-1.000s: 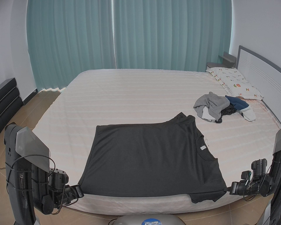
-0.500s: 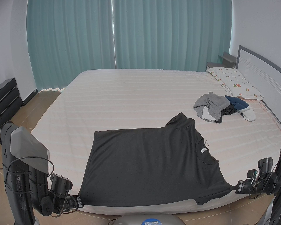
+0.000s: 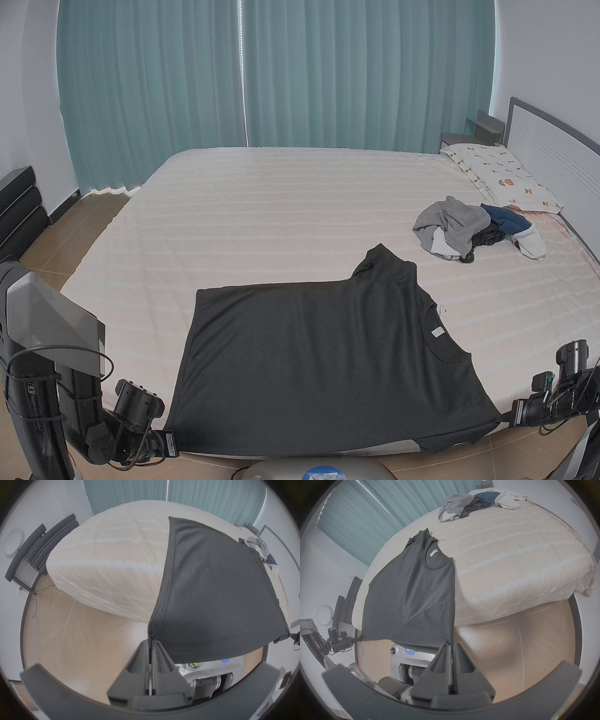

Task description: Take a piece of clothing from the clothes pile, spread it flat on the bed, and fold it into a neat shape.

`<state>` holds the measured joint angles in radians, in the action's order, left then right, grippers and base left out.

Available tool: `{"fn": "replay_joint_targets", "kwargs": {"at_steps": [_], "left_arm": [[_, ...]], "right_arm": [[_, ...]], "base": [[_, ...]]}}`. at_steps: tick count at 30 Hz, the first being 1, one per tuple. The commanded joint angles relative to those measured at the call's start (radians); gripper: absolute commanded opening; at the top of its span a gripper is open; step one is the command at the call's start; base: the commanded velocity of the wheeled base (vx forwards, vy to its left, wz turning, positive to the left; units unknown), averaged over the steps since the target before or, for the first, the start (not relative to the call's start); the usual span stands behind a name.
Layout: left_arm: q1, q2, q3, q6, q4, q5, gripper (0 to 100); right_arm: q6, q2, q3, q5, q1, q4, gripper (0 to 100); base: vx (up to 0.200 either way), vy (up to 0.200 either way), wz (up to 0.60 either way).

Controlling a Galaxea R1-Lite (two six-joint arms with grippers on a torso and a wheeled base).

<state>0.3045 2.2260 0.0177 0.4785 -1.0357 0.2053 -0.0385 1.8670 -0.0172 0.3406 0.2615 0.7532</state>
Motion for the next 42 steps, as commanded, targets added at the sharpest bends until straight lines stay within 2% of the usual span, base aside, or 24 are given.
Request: {"fn": "replay_joint_targets", "kwargs": {"at_steps": [1, 6, 11, 14, 15, 19, 24, 31, 42], "left_arm": [[0.022, -0.012, -0.016, 0.002, 0.029, 0.0, 0], [0.016, -0.066, -0.012, 0.012, -0.006, 0.0, 0], [-0.038, -0.108, 0.045, 0.051, -0.086, -0.003, 0], [-0.082, -0.111, 0.096, 0.101, -0.136, -0.003, 0], [-0.108, -0.108, 0.117, 0.12, -0.164, -0.003, 0], [-0.13, -0.101, 0.15, 0.158, -0.213, -0.011, 0], [-0.13, -0.108, 0.188, 0.216, -0.248, -0.011, 0], [-0.13, -0.118, 0.177, 0.212, -0.305, -0.006, 0], [-0.117, -0.108, 0.151, 0.203, -0.308, -0.007, 0]], "right_arm": [[0.006, -0.111, 0.017, 0.0, 0.001, -0.043, 0], [-0.001, -0.157, 0.016, 0.008, -0.002, -0.054, 0], [-0.011, -0.161, -0.017, 0.012, -0.007, -0.049, 0], [-0.055, -0.164, -0.058, 0.014, -0.018, -0.048, 0], [-0.096, -0.167, -0.087, 0.017, -0.034, -0.048, 0], [-0.164, -0.154, -0.148, 0.011, -0.073, -0.048, 0], [-0.192, -0.138, -0.199, 0.008, -0.1, -0.048, 0], [-0.198, -0.132, -0.219, 0.009, -0.114, -0.049, 0], [-0.19, -0.135, -0.194, 0.005, -0.114, -0.049, 0]], "base": [[0.0, 0.0, 0.0], [0.0, 0.0, 0.0], [0.0, 0.0, 0.0], [0.0, 0.0, 0.0], [0.0, 0.0, 0.0], [0.0, 0.0, 0.0], [0.0, 0.0, 0.0], [0.0, 0.0, 0.0], [0.0, 0.0, 0.0]]}}
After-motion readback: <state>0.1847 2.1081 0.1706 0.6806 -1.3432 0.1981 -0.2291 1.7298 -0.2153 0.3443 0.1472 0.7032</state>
